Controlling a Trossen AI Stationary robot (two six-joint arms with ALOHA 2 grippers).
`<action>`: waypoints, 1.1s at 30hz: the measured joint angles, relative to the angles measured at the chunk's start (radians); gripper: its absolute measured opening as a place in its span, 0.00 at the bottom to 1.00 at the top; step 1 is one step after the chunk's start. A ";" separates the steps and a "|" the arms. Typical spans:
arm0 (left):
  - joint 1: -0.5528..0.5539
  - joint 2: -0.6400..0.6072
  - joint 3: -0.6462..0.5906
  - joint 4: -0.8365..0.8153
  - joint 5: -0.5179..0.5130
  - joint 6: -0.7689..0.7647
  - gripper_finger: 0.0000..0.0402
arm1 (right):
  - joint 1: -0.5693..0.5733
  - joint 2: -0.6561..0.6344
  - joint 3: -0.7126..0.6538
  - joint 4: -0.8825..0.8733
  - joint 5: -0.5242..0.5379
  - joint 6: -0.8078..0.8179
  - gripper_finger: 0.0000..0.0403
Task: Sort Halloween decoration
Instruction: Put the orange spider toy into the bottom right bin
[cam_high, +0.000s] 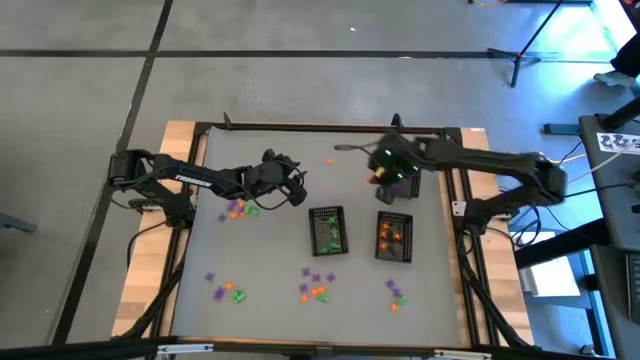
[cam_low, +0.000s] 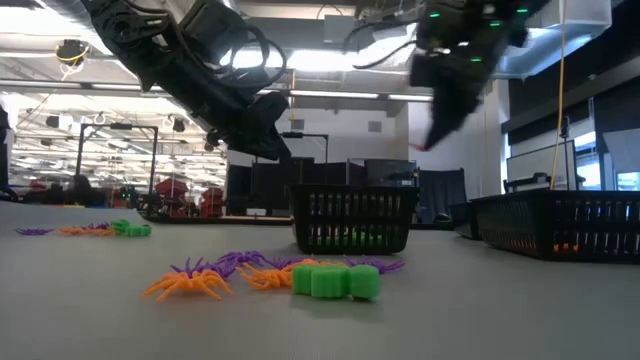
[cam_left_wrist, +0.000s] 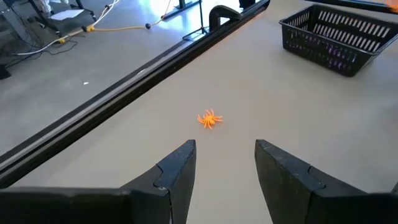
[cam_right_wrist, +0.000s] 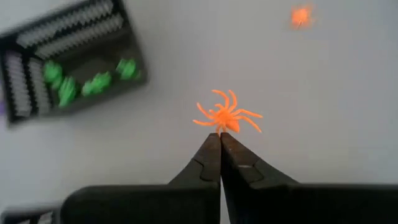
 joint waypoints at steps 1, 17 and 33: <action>0.000 0.000 0.000 0.000 0.000 0.000 0.39 | 0.013 -0.039 -0.042 0.003 0.002 0.018 0.00; 0.000 0.000 0.000 0.019 0.000 0.000 0.39 | 0.360 -0.260 -0.366 0.025 0.002 0.283 0.08; 0.001 0.000 0.000 0.030 0.001 0.000 0.39 | 0.305 -0.258 -0.369 0.527 0.290 0.136 0.40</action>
